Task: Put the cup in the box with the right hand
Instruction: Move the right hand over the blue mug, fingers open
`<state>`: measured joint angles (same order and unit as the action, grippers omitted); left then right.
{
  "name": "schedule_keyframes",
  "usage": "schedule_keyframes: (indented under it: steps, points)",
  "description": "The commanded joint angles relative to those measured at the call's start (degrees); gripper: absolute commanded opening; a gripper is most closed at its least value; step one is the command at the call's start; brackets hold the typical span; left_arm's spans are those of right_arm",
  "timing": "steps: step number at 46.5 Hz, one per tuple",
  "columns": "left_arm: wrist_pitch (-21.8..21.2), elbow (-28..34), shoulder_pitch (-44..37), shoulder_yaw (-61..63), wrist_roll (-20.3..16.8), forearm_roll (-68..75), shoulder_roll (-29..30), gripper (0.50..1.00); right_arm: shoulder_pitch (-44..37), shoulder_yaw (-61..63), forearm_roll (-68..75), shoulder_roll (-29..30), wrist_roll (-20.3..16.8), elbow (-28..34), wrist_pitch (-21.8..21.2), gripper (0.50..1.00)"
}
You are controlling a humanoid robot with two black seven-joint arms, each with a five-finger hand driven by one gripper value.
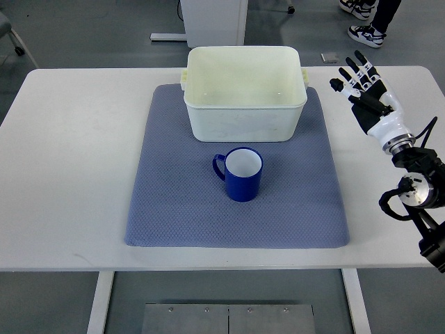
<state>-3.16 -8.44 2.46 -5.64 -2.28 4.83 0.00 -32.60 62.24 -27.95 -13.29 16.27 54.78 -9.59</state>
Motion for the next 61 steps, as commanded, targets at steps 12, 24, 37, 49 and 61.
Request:
schedule_keyframes:
  steps: [12,24,37,49,61]
  points:
    - [0.0,0.0,0.0,-0.1,0.0,0.0,0.0,1.000,-2.6,-5.4,-0.2,-9.4,2.5,5.8,-0.8,0.995]
    - [0.0,0.0,0.0,-0.1,0.0,0.0,0.0,1.000,-3.9,-8.6,-0.8,-14.6,3.0,12.5,-2.5,0.995]
    - [0.0,0.0,0.0,-0.1,0.0,0.0,0.0,1.000,-4.1,-12.2,-4.5,-15.9,3.0,18.9,-2.5,0.993]
    - [0.0,0.0,0.0,0.1,0.0,0.0,0.0,1.000,-5.0,-17.8,-7.9,-15.7,3.0,20.8,-2.5,0.993]
    - [0.0,0.0,0.0,-0.1,0.0,0.0,0.0,1.000,-5.3,-22.8,-11.1,-14.0,3.1,20.6,-2.4,0.993]
